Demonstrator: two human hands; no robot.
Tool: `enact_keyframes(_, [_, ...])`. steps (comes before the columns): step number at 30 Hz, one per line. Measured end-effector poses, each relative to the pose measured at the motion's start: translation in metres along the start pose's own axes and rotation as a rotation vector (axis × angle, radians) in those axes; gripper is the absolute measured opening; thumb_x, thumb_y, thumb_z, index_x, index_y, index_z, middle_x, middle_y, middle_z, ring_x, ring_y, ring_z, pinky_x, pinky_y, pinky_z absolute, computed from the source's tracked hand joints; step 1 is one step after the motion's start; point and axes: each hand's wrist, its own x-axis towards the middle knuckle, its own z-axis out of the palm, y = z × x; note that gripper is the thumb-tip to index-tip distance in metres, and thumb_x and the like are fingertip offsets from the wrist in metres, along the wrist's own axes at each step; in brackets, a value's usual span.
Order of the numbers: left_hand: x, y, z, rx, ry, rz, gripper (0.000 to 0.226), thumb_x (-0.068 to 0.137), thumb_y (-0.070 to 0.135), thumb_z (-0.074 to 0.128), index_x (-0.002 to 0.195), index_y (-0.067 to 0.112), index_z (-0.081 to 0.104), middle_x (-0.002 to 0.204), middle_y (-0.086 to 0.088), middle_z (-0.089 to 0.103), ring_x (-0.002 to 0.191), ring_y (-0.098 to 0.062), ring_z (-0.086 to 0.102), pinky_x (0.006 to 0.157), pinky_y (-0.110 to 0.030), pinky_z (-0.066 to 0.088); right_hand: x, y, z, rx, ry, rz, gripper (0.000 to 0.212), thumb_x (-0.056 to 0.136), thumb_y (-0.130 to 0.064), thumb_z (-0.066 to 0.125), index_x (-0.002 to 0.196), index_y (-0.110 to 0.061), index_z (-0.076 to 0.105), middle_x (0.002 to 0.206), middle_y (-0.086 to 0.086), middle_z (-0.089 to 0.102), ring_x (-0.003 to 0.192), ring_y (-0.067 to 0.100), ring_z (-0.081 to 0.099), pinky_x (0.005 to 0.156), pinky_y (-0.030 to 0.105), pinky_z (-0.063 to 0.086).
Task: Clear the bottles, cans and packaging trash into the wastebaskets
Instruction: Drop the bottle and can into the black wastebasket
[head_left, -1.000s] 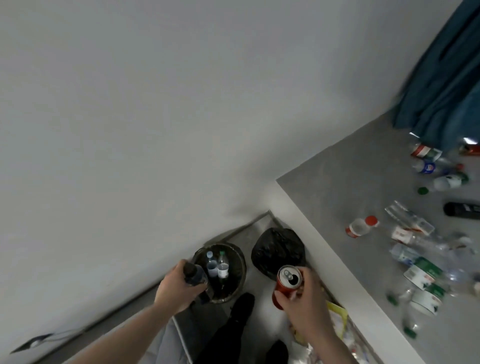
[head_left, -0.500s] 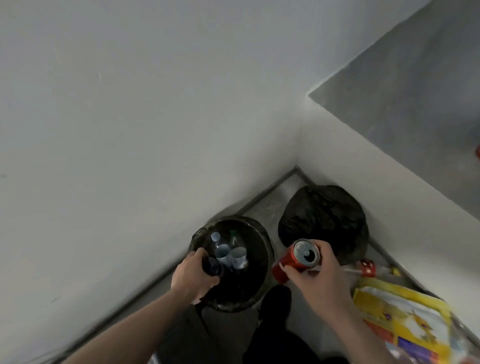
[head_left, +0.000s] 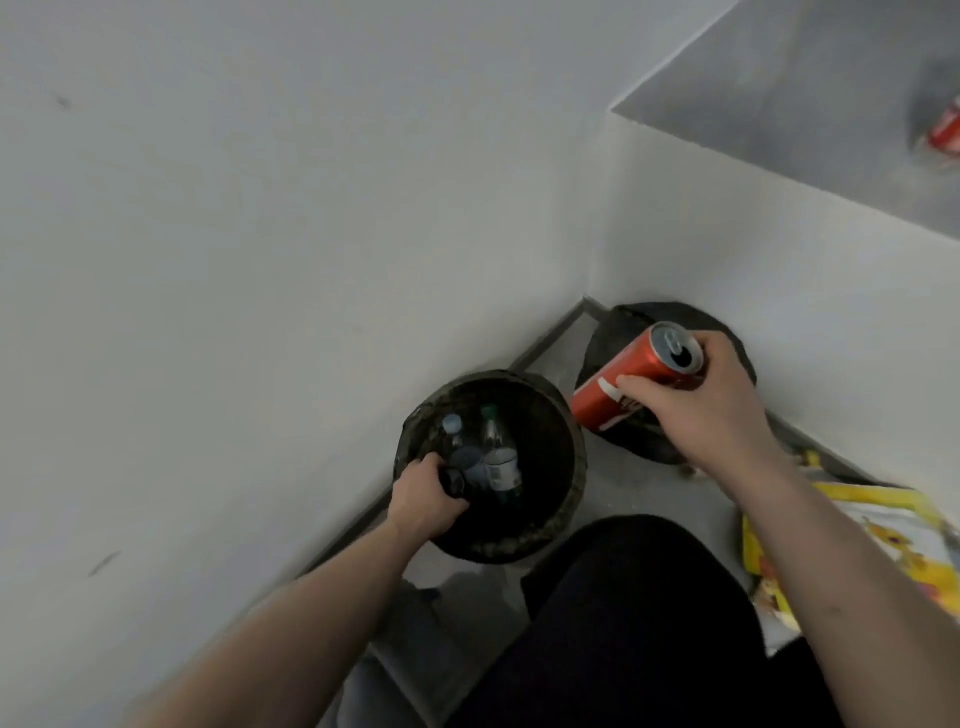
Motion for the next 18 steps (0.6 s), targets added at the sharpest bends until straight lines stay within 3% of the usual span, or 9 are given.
enact_keyframes(6, [-0.007,0.002,-0.002,-0.075,0.023,-0.019,0.056,0.072,0.04,0.078,0.12,0.022,0.056,0.117,-0.006,0.056,0.11,-0.03,0.06,0.095,-0.036,0.049,0.005,-0.011,0.014,-0.05,-0.07,0.047,0.06,0.074,-0.028,0.086,0.122,-0.033,0.049,0.117,-0.01,0.06,0.106,0.014,0.06,0.079,0.028,0.046])
enact_keyframes(9, [0.001,0.001,0.008,-0.063,-0.013,-0.053,0.055,0.073,0.034,0.076,0.122,0.021,0.055,0.123,-0.007,0.057,0.113,-0.031,0.06,0.097,-0.038,0.05,0.02,-0.011,0.034,-0.101,-0.128,0.027,0.057,0.074,-0.026,0.086,0.118,-0.03,0.05,0.111,-0.01,0.06,0.096,0.007,0.059,0.067,0.019,0.041])
enact_keyframes(13, [0.011,0.0,0.019,-0.103,0.037,-0.036,0.045,0.083,0.033,0.07,0.122,0.02,0.052,0.123,-0.008,0.059,0.112,-0.034,0.061,0.095,-0.042,0.05,0.035,-0.003,0.063,-0.189,-0.227,0.034,0.056,0.068,-0.027,0.088,0.11,-0.033,0.051,0.104,-0.016,0.062,0.091,-0.003,0.057,0.073,0.026,0.045])
enact_keyframes(18, [0.027,0.0,0.03,-0.1,0.14,0.042,0.029,0.093,0.022,0.059,0.12,0.023,0.069,0.115,-0.007,0.067,0.107,-0.032,0.064,0.092,-0.039,0.051,0.053,0.002,0.08,-0.26,-0.328,0.031,0.055,0.069,-0.03,0.087,0.109,-0.032,0.05,0.105,-0.015,0.062,0.094,0.005,0.06,0.071,0.025,0.044])
